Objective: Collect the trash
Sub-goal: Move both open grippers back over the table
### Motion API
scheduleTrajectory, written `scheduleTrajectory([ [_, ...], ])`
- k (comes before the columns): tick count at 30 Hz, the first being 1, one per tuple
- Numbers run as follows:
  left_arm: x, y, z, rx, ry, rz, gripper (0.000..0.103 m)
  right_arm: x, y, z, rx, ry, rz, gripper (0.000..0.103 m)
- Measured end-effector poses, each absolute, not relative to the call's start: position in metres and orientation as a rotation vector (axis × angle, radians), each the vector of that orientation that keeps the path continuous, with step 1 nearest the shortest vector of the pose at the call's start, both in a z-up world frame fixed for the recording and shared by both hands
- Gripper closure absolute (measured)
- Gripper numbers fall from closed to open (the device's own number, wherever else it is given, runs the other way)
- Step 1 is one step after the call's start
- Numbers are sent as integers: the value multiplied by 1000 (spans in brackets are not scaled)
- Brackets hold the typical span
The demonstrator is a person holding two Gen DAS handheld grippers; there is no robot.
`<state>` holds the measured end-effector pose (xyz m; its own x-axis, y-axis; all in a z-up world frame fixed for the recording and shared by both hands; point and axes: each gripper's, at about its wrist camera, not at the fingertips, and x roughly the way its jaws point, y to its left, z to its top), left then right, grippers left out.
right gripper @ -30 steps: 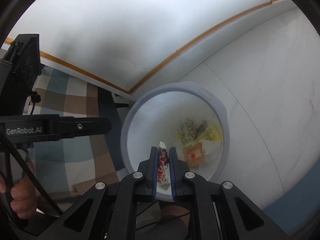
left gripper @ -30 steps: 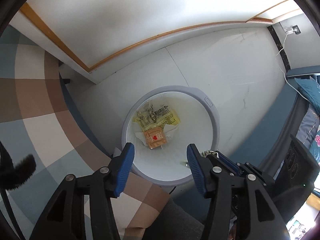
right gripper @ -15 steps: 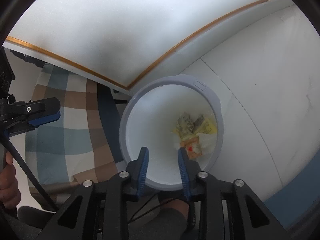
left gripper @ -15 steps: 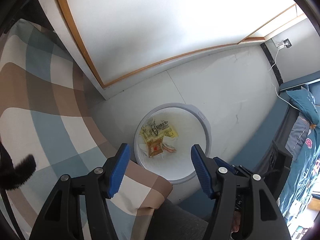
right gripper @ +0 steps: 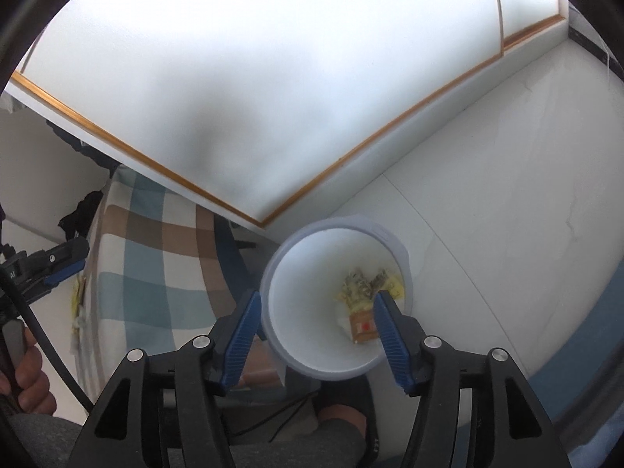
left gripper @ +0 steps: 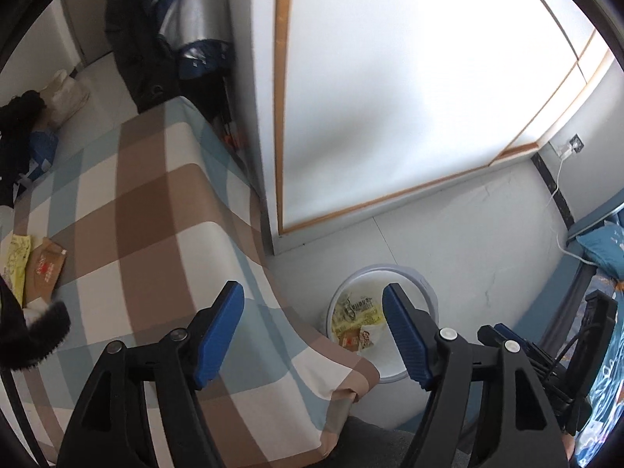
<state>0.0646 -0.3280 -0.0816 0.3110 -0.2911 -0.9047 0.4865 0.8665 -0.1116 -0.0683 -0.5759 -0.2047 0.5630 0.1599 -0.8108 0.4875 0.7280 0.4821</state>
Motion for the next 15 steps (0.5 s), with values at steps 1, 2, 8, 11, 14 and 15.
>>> scheduleTrajectory([
  [1,64,-321,-76,181,1129,-513,32,-69,-575,-198,748,965,-219,39],
  [2,64,-315,-71,169,1114,-507,32,-69,-573,-189,734,951,-218,38],
  [8,66,-263,-36,89,1005,-459,27,-65,-550,-126,626,847,-215,35],
  [11,69,-241,-22,63,971,-429,27,-60,-535,-93,573,778,-202,32],
  [14,74,-215,-8,43,924,-360,25,-54,-517,-62,537,714,-180,27],
  [15,73,-208,-4,33,909,-353,23,-52,-509,-51,520,691,-168,25],
])
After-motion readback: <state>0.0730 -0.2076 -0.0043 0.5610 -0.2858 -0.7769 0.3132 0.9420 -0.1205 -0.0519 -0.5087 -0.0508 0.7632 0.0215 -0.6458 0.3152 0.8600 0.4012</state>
